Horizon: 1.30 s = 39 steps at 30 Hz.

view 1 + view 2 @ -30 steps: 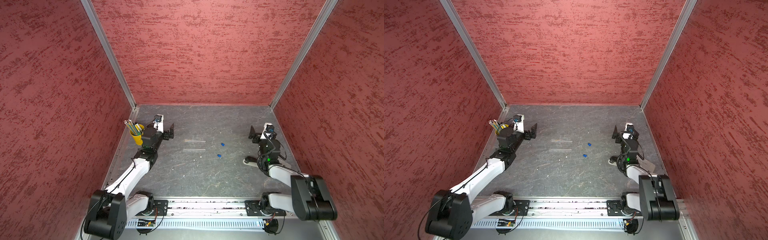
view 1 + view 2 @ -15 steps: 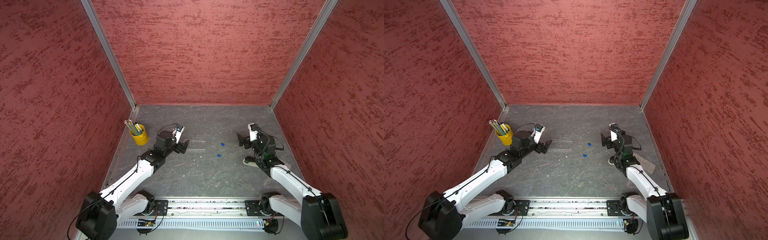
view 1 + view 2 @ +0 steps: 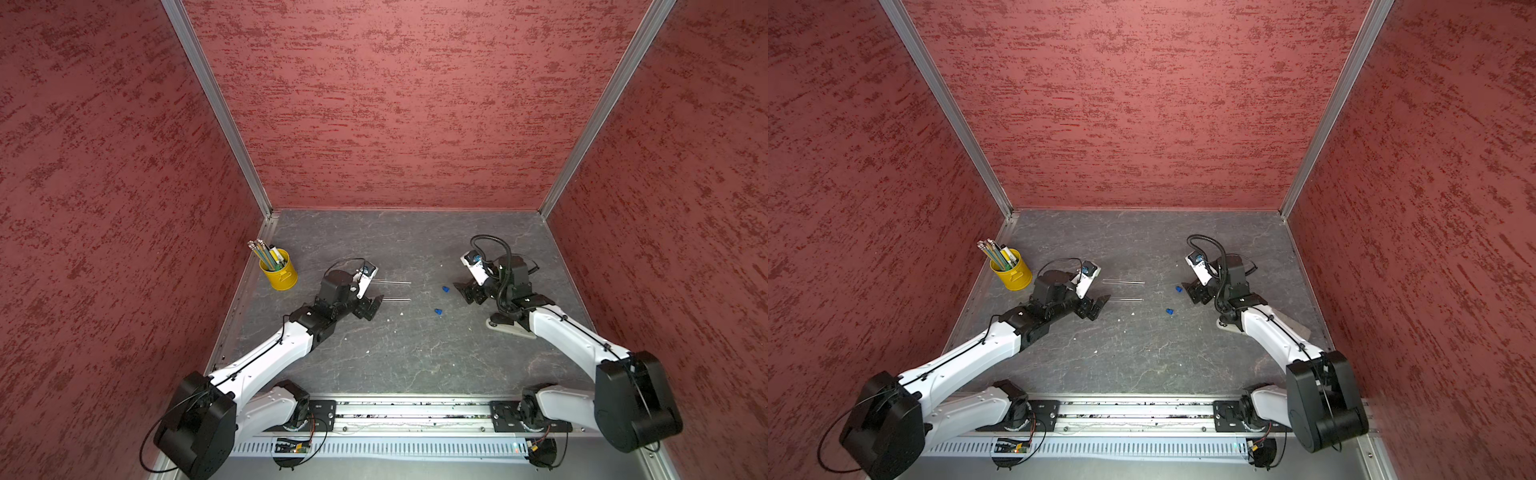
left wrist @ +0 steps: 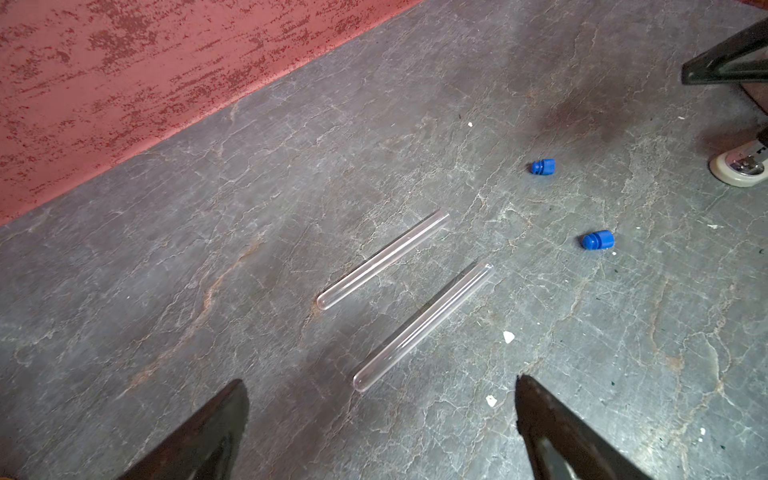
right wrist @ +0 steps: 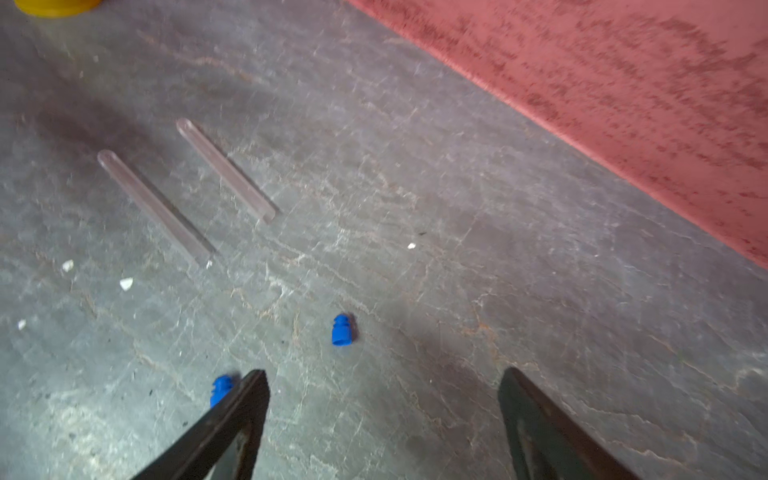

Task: Insert stoppers into test tubes
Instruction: Pick up the stopper from the center of the board.

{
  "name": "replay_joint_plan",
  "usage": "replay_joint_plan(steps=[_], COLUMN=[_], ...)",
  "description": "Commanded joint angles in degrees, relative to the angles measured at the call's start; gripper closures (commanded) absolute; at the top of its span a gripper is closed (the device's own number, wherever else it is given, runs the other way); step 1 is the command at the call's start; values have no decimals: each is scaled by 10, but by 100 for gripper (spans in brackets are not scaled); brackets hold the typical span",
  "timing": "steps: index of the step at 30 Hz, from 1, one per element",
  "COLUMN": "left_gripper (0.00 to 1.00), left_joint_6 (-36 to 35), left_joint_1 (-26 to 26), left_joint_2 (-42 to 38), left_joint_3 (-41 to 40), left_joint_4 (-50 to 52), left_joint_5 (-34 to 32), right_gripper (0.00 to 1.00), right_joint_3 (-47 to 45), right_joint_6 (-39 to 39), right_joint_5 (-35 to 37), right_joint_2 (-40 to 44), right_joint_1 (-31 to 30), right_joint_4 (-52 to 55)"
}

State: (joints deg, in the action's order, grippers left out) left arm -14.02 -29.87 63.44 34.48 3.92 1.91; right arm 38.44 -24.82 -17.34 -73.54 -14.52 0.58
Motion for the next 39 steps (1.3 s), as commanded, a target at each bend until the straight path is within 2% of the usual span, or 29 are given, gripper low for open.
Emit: replay_joint_plan(steps=[1, 7, 12, 16, 22, 31, 39], left_gripper=[1, 1, 1, 1, 0, 0, 0], left_joint_6=[-26, -43, -49, -55, -79, -81, -78], left_joint_1=[0, 8, 11, 8, 9, 10, 10], left_joint_2=[0, 9, 50, 83, 91, 100, 104], left_joint_3=[-9, -5, 4, 17, 23, 23, 27], left_joint_4=[-22, -31, -32, -33, -25, -28, -21], left_joint_5=[19, 48, 45, 47, 43, 50, 49], right_gripper=[14, 24, 33, 42, 52, 60, 63], right_joint_3=[15, 31, 55, 75, 109, 120, 130], right_joint_6=[-35, -55, -66, -56, -38, -42, -41], right_joint_5=[0, -4, -21, -51, -53, -22, -10], right_joint_2=[-15, -53, -116, -150, -200, -223, -241], right_joint_1=[-7, -9, -9, -9, -9, -23, -25], right_joint_4=[60, 68, 68, 75, 94, 97, 97])
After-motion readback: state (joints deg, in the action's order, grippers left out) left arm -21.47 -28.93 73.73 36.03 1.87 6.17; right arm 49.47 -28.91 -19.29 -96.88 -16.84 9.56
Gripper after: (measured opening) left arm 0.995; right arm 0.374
